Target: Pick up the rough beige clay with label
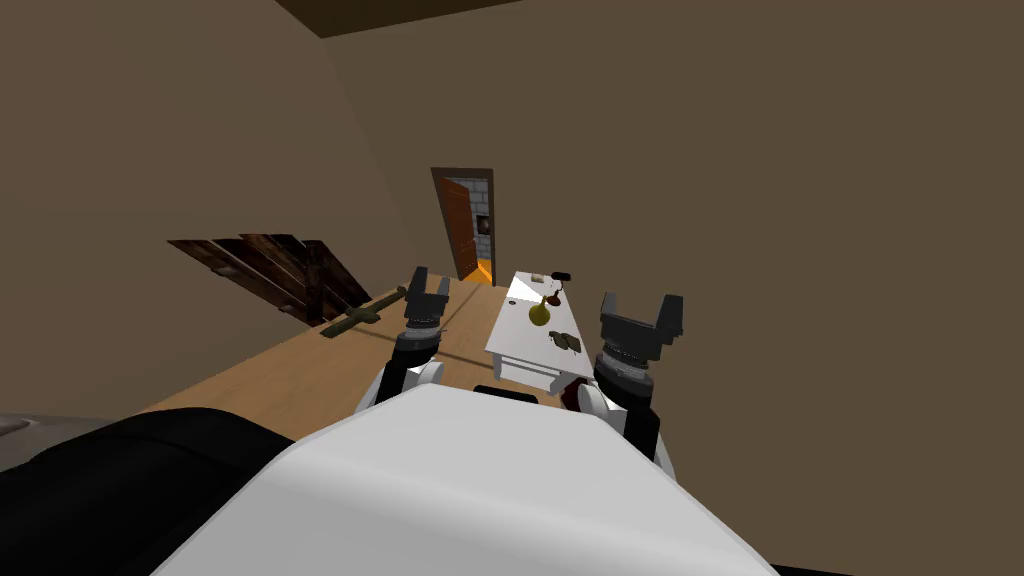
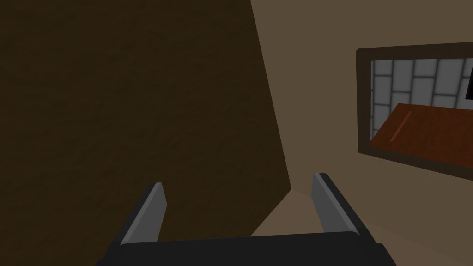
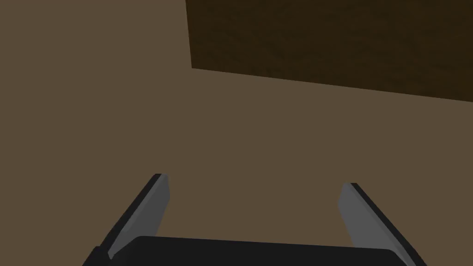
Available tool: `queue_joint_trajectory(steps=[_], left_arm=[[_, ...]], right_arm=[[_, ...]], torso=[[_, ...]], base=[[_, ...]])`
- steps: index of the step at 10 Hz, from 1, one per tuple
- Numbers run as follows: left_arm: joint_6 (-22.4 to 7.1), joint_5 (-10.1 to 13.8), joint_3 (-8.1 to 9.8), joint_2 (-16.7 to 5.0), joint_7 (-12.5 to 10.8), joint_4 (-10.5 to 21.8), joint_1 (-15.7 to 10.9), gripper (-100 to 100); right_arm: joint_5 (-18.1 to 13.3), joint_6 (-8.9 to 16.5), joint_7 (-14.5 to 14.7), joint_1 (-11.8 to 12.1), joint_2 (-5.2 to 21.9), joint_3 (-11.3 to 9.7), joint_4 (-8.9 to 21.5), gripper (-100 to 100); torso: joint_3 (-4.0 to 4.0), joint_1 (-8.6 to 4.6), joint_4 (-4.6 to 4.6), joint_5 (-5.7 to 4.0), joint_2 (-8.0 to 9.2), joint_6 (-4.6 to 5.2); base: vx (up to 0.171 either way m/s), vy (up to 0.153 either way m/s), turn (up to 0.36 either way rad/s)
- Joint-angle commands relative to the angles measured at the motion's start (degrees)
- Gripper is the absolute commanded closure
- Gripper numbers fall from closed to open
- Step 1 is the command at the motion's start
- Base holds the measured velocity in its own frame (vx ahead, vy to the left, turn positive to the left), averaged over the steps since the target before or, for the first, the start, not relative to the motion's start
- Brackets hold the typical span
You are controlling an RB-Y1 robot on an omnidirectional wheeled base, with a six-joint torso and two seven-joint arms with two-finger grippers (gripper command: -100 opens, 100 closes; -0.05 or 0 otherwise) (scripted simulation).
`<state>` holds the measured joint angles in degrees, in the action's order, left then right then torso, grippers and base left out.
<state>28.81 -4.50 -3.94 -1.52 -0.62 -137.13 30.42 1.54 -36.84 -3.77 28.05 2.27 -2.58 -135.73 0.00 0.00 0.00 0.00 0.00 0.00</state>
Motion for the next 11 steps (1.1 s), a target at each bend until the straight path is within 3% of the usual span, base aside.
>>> queue_joint_trajectory(steps=[1,6,11], left_arm=[[0.0,0.0,0.00,0.0,0.0,0.0,0.0,0],[0.0,0.0,-0.01,0.0,0.0,0.0,0.0,0],[0.0,0.0,0.00,0.0,0.0,0.0,0.0,0]], right_arm=[[-1.3,0.3,-1.0,1.0,2.4,-0.2,2.6,-100],[-5.8,1.2,-4.1,3.7,9.1,-0.7,11.2,-100],[-8.4,1.7,-5.7,4.9,12.7,-0.8,17.1,-100]], torso=[[0.00,0.00,0.00,0.00,0.00,0.00],[0.16,0.19,0.06,0.04,0.27,-0.01],[0.07,0.10,0.03,0.02,0.12,0.00]], base=[[-0.050,0.038,0.111],[-0.067,0.049,0.137],[-0.028,0.036,0.091]])
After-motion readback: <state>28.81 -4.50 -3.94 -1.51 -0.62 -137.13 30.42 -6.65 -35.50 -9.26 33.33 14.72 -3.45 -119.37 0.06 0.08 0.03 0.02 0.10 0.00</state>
